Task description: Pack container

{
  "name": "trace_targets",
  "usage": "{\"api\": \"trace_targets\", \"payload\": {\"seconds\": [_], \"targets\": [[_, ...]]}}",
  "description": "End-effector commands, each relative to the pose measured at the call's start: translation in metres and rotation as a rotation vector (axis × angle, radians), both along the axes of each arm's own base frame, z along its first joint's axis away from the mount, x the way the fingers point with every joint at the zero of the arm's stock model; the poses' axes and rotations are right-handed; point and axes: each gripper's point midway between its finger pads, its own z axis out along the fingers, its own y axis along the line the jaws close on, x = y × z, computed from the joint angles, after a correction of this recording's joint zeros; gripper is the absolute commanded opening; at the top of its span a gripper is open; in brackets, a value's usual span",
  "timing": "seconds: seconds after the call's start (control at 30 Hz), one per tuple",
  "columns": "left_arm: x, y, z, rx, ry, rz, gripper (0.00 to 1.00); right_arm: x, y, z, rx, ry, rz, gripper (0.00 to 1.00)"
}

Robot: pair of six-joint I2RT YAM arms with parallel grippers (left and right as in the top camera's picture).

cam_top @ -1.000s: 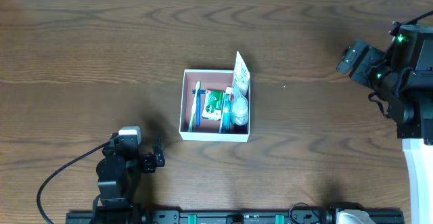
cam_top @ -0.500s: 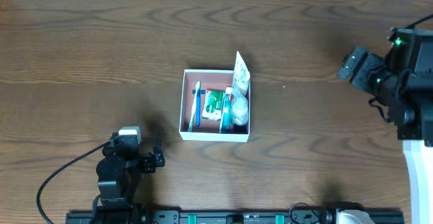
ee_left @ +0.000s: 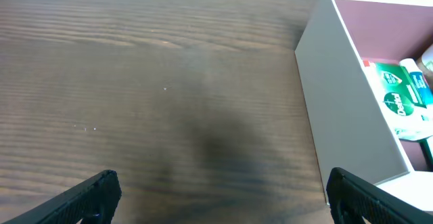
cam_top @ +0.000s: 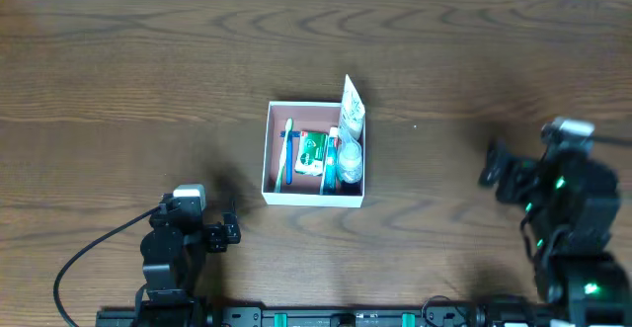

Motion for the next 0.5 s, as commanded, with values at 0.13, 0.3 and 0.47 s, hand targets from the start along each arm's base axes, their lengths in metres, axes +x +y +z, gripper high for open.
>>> {"api": "trace_targets", "payload": {"seconds": [0.13, 0.3, 0.47], "targets": [[-0.002, -0.003, -0.008, -0.014, 0.017, -0.010, 0.98, -0.031, 0.002, -0.065, -0.023, 0.038, 0.027, 0.99], [-0.002, -0.003, -0.008, -0.014, 0.017, -0.010, 0.98, -0.041, 0.002, -0.093, -0.023, 0.030, 0.027, 0.99], [-0.002, -0.003, -0.008, -0.014, 0.017, -0.010, 0.98, -0.047, 0.002, -0.114, -0.022, 0.013, 0.027, 0.99]]}}
